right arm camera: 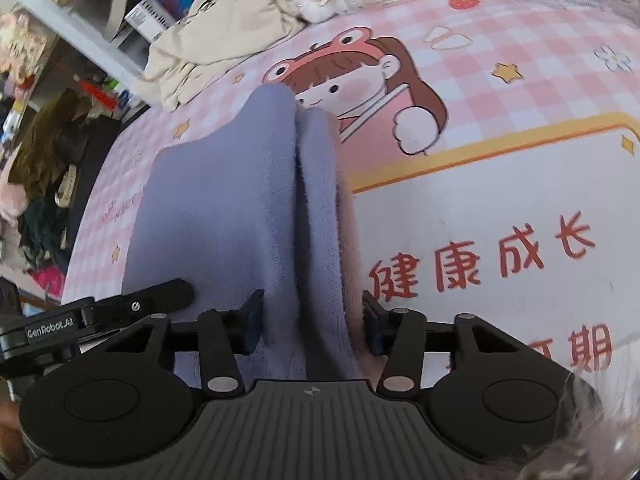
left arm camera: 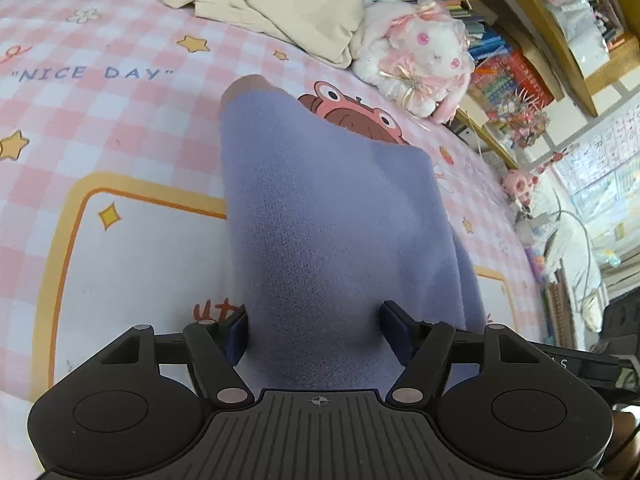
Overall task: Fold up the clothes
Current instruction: 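Lift the bundle with both grippers and carry it toward the bookshelf, then lower the bundle onto the mat and open both grippers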
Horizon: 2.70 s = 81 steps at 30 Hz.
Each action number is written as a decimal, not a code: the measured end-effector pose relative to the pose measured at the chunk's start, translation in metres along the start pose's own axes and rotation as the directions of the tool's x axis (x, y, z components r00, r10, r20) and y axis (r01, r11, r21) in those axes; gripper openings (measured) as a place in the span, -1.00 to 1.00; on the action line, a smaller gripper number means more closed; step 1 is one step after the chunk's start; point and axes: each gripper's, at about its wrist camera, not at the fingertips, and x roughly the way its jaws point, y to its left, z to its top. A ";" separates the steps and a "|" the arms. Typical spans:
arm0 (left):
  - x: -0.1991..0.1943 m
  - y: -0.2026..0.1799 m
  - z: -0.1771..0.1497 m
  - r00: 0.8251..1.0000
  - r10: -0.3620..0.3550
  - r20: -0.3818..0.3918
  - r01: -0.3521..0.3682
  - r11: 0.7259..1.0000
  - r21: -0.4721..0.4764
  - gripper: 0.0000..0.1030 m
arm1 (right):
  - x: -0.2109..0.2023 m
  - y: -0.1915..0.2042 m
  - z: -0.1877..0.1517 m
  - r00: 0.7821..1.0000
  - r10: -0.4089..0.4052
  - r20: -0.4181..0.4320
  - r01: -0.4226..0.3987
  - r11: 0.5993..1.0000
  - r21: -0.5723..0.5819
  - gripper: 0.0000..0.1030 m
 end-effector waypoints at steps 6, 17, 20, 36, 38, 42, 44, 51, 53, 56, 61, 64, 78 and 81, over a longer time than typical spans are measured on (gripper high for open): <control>-0.002 -0.028 -0.001 0.990 0.123 0.064 -0.133 0.974 0.183 0.18 | -0.005 0.047 -0.002 0.989 -0.102 0.108 0.131 0.941 -0.313 -0.46; 0.004 0.010 0.009 1.000 -0.011 0.018 0.012 1.000 -0.015 0.35 | 0.011 -0.010 0.016 0.999 0.053 -0.015 -0.052 0.998 0.022 -0.02; 0.006 0.013 0.008 0.998 -0.022 0.051 0.024 0.999 -0.039 0.29 | 0.012 -0.009 0.018 0.997 0.076 -0.019 -0.075 0.997 0.029 -0.19; -0.032 -0.017 0.024 0.980 0.020 0.197 -0.046 0.990 0.131 -0.03 | -0.021 0.045 0.023 0.977 0.069 0.200 -0.004 0.952 -0.307 -0.47; -0.035 -0.016 0.031 0.978 0.016 0.208 -0.046 0.989 0.139 -0.03 | -0.020 0.050 0.029 0.975 0.077 0.209 -0.007 0.948 -0.319 -0.48; -0.035 -0.011 0.053 0.977 0.009 0.213 -0.045 0.985 0.167 -0.03 | -0.014 0.062 0.040 0.970 0.083 0.230 -0.002 0.943 -0.332 -0.48; -0.032 -0.006 0.067 0.978 0.004 0.207 -0.044 0.981 0.190 -0.03 | -0.007 0.067 0.048 0.969 0.080 0.236 0.001 0.946 -0.324 -0.48; -0.008 0.014 0.109 0.985 -0.010 0.172 -0.032 0.971 0.236 -0.03 | 0.025 0.077 0.076 0.971 0.037 0.238 0.027 0.965 -0.262 -0.47; -0.001 0.020 0.120 0.986 -0.013 0.163 -0.027 0.970 0.241 -0.03 | 0.035 0.079 0.083 0.970 0.022 0.241 0.040 0.968 -0.248 -0.47; 0.008 0.025 0.135 0.987 -0.012 0.160 -0.029 0.967 0.253 -0.03 | 0.048 0.083 0.094 0.968 0.002 0.252 0.060 0.969 -0.239 -0.47; 0.022 0.033 0.160 0.988 -0.011 0.154 -0.032 0.961 0.273 -0.03 | 0.068 0.085 0.114 0.965 -0.010 0.264 0.069 0.974 -0.214 -0.47; 0.029 0.037 0.172 0.989 -0.002 0.148 -0.039 0.960 0.278 -0.03 | 0.079 0.086 0.123 0.964 -0.023 0.264 0.077 0.978 -0.195 -0.47; 0.051 0.056 0.193 0.990 0.036 0.133 -0.066 0.970 0.233 0.02 | 0.113 0.087 0.139 0.967 -0.052 0.248 0.094 0.982 -0.163 -0.45; 0.052 0.057 0.193 0.990 0.053 0.131 -0.082 0.971 0.223 0.09 | 0.113 0.086 0.140 0.970 -0.053 0.239 0.092 0.983 -0.158 -0.35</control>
